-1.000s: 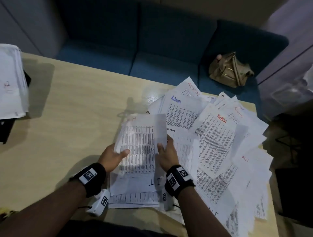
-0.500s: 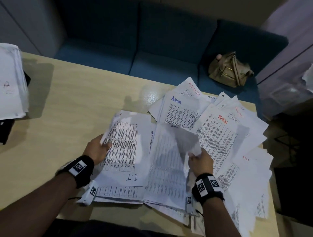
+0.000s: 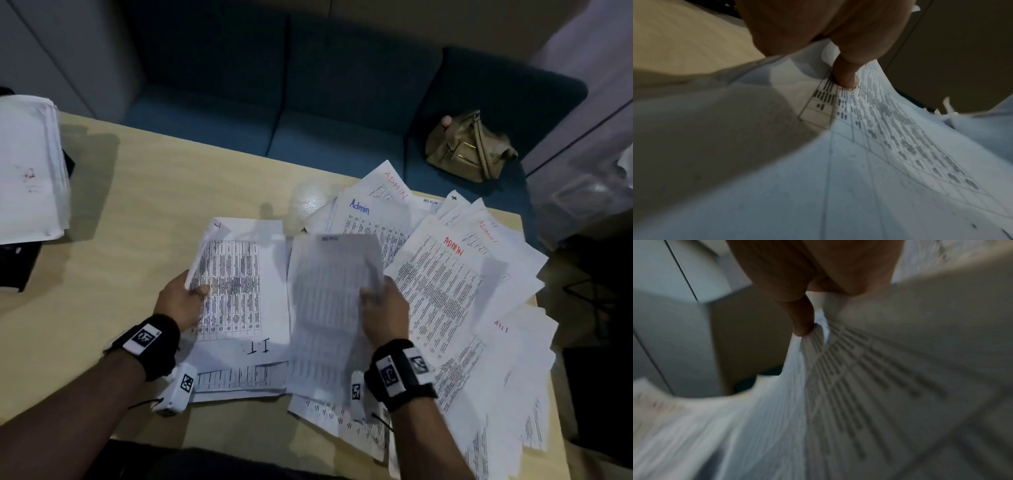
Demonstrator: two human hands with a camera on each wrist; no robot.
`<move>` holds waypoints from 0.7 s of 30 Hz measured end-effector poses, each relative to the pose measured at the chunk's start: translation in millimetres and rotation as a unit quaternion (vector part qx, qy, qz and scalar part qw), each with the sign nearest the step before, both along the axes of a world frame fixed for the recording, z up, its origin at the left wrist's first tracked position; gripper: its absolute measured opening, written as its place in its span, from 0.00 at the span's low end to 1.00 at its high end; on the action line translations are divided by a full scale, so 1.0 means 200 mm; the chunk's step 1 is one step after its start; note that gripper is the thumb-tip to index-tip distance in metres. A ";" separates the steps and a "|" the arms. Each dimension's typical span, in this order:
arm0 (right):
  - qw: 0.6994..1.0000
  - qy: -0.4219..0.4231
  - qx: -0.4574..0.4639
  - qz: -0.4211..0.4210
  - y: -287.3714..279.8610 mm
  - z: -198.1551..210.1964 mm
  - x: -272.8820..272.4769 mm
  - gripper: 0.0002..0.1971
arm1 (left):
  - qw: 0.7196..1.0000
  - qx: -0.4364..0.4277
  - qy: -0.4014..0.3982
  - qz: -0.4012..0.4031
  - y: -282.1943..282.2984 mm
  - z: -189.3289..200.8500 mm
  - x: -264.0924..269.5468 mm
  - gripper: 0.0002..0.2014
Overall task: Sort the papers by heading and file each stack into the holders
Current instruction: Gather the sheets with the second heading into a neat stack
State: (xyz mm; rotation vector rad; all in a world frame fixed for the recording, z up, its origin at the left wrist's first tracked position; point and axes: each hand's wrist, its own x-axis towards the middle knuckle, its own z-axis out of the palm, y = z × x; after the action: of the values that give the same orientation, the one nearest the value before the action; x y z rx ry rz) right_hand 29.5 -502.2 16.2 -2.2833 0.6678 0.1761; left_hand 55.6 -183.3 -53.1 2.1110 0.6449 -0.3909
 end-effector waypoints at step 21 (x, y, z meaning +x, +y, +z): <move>0.983 0.018 0.178 -0.032 0.00 -0.21 -0.07 0.18 | 0.930 -0.348 0.093 -0.067 -0.36 0.09 -0.05 0.30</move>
State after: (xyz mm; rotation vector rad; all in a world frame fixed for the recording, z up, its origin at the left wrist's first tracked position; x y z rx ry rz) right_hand 15.5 -503.2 -26.3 -1.9186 0.6683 0.2843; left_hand 45.2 -255.4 -34.1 1.4455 0.3835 -0.7765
